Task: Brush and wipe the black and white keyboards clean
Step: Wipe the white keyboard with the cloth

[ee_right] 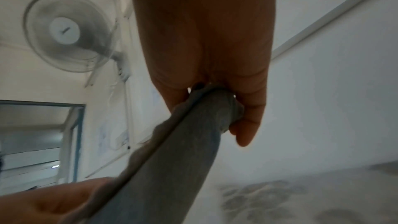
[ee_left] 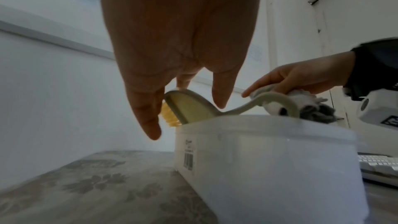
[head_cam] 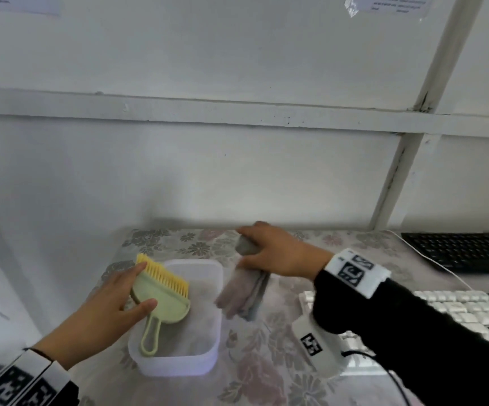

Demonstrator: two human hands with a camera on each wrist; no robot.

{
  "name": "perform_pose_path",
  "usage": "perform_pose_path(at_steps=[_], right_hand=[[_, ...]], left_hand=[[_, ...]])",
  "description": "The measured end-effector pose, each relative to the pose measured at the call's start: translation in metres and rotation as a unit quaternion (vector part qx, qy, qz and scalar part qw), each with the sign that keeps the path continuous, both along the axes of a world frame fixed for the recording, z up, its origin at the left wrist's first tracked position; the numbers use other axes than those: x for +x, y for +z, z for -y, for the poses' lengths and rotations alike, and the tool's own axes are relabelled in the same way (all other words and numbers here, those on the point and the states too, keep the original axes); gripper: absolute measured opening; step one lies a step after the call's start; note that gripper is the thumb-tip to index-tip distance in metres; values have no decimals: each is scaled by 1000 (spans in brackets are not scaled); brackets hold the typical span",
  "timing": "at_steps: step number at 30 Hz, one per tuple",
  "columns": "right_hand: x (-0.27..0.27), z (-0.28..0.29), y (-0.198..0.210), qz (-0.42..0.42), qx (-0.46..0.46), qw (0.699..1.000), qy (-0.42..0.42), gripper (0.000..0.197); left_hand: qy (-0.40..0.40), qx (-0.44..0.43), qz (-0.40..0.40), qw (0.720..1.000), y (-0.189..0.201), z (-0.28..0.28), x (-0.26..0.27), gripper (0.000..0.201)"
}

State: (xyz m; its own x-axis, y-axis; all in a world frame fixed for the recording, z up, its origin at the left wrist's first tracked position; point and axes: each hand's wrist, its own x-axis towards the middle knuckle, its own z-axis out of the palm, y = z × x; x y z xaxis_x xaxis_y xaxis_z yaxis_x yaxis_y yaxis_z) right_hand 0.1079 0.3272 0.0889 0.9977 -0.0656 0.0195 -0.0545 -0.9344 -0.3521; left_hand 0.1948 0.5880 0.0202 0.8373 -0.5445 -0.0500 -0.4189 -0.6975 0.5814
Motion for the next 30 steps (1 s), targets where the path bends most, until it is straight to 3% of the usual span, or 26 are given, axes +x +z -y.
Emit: perform_pose_path(at_steps=[4,8,13,16,19,23,30], right_hand=[[-47,74,-7,-67,55,992,-92,59],[-73,131,-20,-135,93,975,-147,65],[-86,153,-33,-209,-1,973,-96,60],[-85,156,-41,-164,-80,978,-104,63],[-81,144,-43,-132,-77,982,-106,46],[-82,118,-51,-225,-116,964,-78,41],[-80,135,-41,-263,-73,959,-73,4]], left_hand=[[30,21,109,993,8,12,-18,69],[-28,-6,191,981,33,45,-55,68],[-114,6,140,983,44,108,-102,71],[-156,39,113,980,42,143,-125,68],[-190,86,65,976,33,171,-138,74],[-214,126,-7,969,11,200,-140,82],[-230,162,-70,957,-11,216,-140,109]])
